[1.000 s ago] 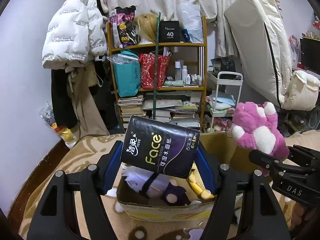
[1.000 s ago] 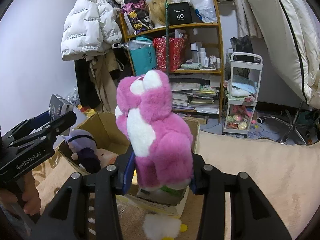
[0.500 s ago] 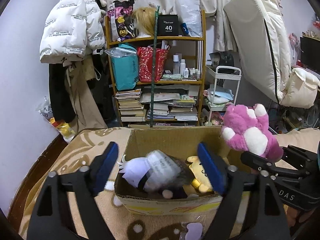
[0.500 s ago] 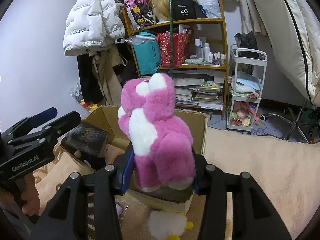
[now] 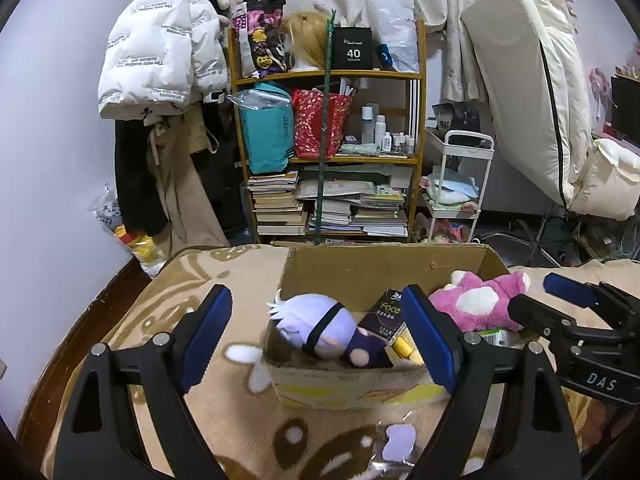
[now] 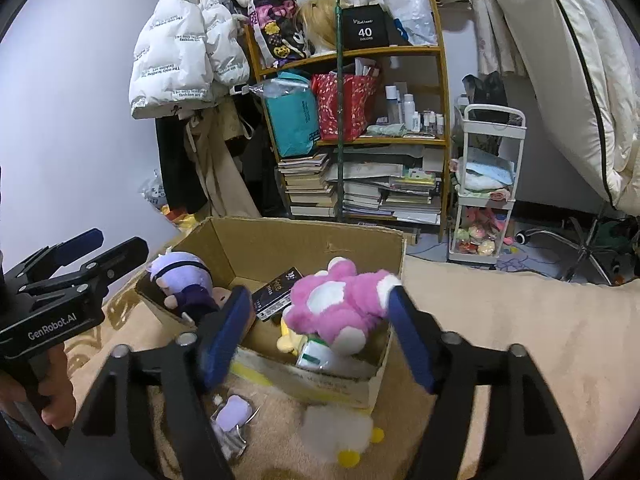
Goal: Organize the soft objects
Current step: 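Release the pink plush into the box while the left tool drops the Face pack, then lower both tools toward the white fluffy plush and clear packet, then grasp the white fluffy plush with the right tool while the left tool grasps the clear packet, then lift the white plush over the box while the left tool lifts the clear packet over it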
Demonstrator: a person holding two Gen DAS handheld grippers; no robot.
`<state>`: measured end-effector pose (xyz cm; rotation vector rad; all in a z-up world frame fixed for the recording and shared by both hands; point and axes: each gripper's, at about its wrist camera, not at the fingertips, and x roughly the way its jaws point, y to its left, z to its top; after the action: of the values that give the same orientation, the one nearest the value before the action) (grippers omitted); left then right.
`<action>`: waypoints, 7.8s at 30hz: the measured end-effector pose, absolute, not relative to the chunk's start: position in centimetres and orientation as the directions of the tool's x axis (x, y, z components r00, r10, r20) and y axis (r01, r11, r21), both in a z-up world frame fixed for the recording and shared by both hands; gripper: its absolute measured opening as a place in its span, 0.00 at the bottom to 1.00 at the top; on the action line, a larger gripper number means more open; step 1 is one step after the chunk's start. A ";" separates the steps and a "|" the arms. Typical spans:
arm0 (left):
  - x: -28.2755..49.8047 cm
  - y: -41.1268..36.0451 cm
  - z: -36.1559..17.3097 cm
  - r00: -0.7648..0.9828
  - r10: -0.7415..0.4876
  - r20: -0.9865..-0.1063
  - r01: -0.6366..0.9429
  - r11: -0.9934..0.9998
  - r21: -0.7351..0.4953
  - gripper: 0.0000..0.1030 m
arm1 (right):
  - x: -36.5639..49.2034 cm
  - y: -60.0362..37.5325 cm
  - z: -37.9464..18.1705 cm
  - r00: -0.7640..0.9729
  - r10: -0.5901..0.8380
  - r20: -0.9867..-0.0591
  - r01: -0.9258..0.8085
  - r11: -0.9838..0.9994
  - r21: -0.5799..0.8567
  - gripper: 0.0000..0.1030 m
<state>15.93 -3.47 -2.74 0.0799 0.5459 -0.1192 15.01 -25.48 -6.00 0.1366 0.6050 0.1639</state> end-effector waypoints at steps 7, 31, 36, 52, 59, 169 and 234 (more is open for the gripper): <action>13.4 -2.5 -1.8 0.854 -0.067 -0.517 0.109 0.993 0.053 0.93 | 13.1 -25.0 -5.0 0.813 0.196 -0.549 -0.123 0.978 0.168 0.92; 5.3 -1.9 0.1 0.833 -0.074 -0.548 0.126 0.990 0.058 0.93 | 5.0 -26.4 -1.6 0.858 0.119 -0.500 -0.043 0.986 0.161 1.00; 4.8 -1.9 -0.4 0.821 -0.075 -0.566 0.133 0.989 0.062 0.93 | 4.7 -26.5 -1.8 0.854 0.110 -0.508 -0.034 0.987 0.156 1.00; 7.2 -1.7 -2.1 0.774 -0.088 -0.627 0.129 0.991 0.020 0.93 | 6.0 -26.2 -3.2 0.828 0.115 -0.549 -0.038 0.988 0.149 1.00; 9.0 -2.0 -3.6 0.747 -0.102 -0.657 0.130 0.992 -0.007 0.93 | 7.6 -26.2 -4.4 0.811 0.114 -0.574 -0.029 0.987 0.156 1.00; 15.2 -8.8 -18.4 0.428 -0.147 -0.892 0.263 0.964 -0.033 0.53 | 15.4 -25.6 -16.6 0.524 0.219 -0.823 -0.024 0.970 0.243 0.45; 12.7 -7.1 1.5 0.920 -0.118 -0.375 0.191 0.968 0.163 0.54 | 16.2 -26.8 0.1 0.852 0.253 -0.459 -0.143 0.954 0.262 0.46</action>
<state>12.67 -7.13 1.45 0.1986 0.3716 -0.1599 16.20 -26.80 0.13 0.2232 0.5115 0.2102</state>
